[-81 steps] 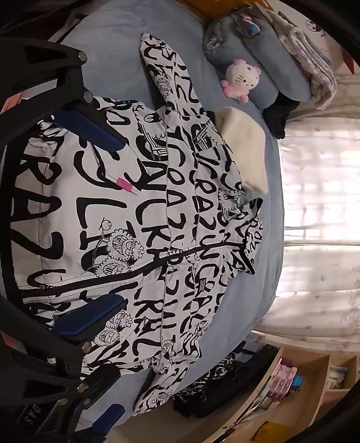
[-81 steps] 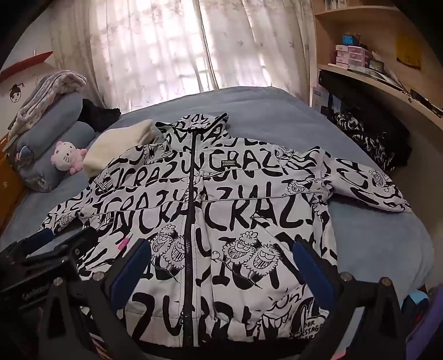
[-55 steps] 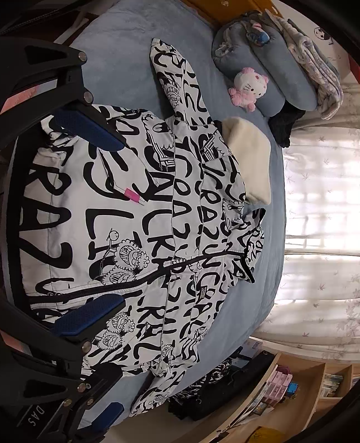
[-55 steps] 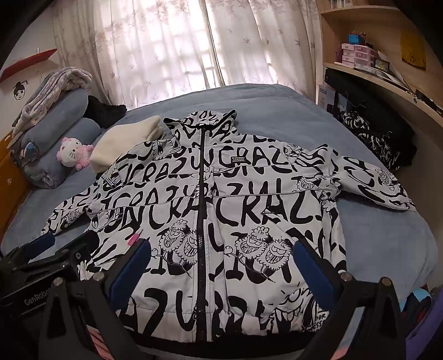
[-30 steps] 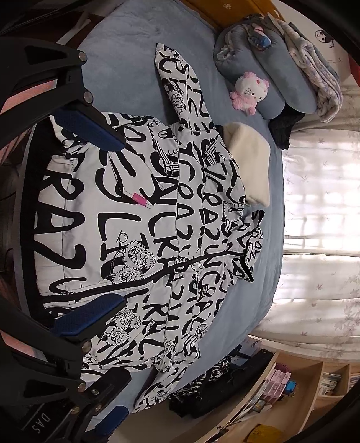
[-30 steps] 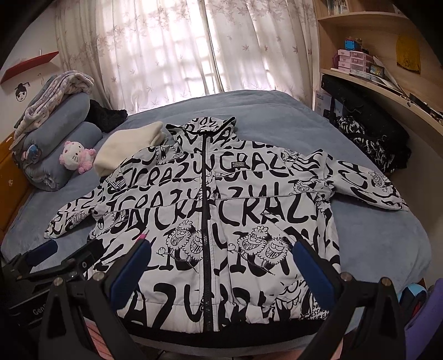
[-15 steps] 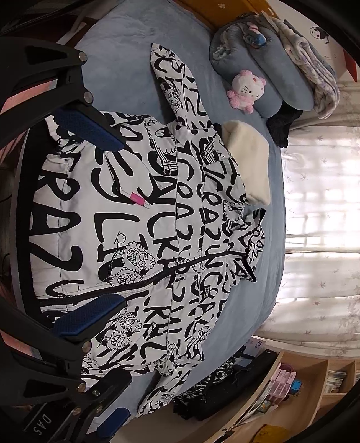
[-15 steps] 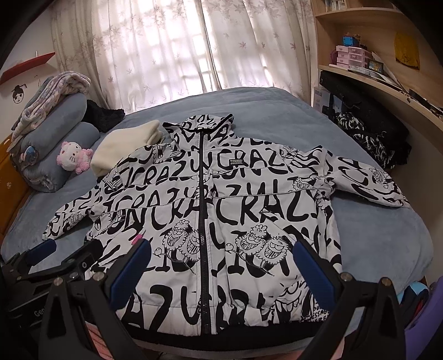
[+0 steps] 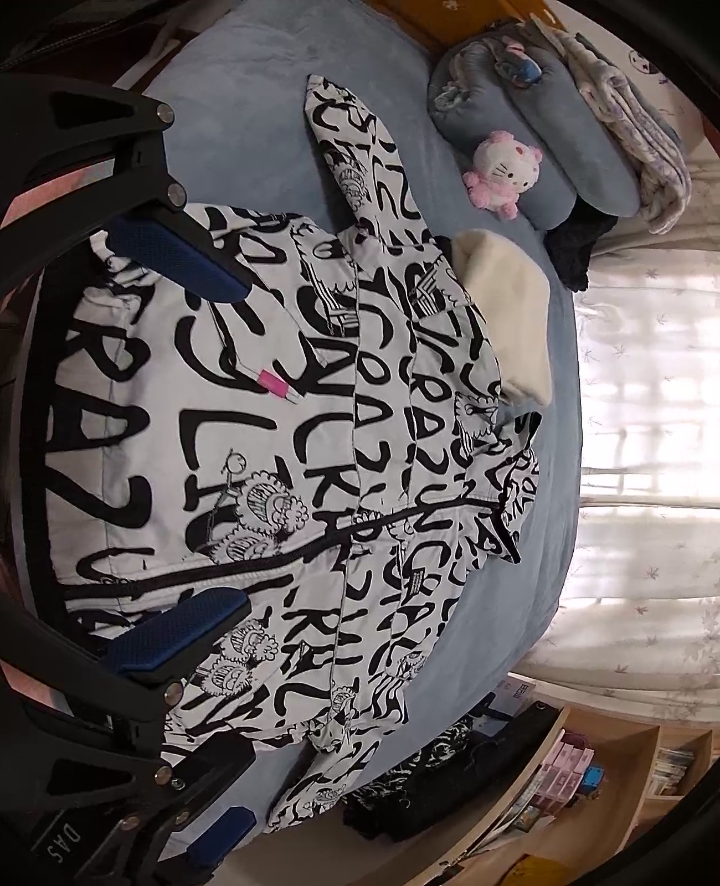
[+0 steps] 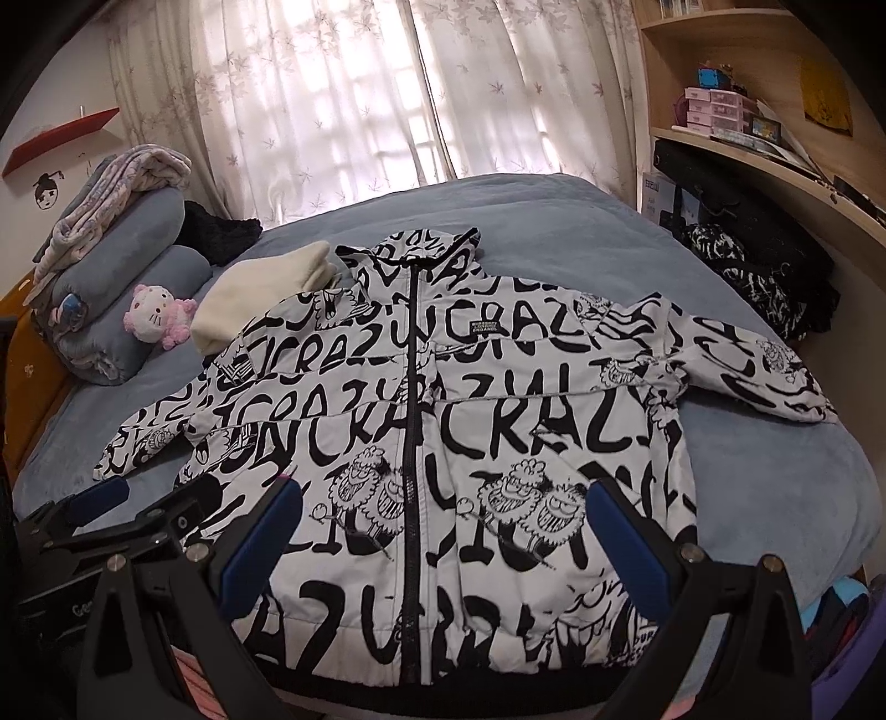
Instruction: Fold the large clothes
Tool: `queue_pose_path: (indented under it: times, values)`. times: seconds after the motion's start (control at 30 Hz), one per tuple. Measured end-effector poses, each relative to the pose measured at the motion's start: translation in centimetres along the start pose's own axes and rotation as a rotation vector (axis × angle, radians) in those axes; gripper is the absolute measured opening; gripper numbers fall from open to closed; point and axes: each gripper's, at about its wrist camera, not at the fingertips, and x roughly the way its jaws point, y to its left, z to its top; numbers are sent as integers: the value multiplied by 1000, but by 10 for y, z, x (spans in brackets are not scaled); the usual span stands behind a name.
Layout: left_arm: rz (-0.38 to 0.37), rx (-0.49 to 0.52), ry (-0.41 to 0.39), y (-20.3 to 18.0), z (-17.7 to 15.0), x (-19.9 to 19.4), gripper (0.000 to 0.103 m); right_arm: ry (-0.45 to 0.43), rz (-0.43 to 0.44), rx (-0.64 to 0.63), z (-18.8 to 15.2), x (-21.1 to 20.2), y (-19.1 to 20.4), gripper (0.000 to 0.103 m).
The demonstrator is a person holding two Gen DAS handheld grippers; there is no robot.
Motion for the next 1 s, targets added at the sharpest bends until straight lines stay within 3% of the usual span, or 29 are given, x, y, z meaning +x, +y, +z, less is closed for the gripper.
queue_pose_path:
  times: [0.13,0.37,0.6,0.8,1.0]
  values:
    - [-30,25,-17,-12,14,3,102,-25,11,-2,12,-1,-10,103]
    - [-46,81,-117,-45,58,-1,102,-116,5,34,51,-10,-45,102]
    - [-67,121,-202,-84,102,4,102,-228,-91,43,88,-18,-85,102]
    - [-89,161,-239,-129,128,34,102,-271,-245,132,105,3,-152,102]
    - [-134,192,-237,-176,135,85,102,-282,-299,352,96,35,-238,102]
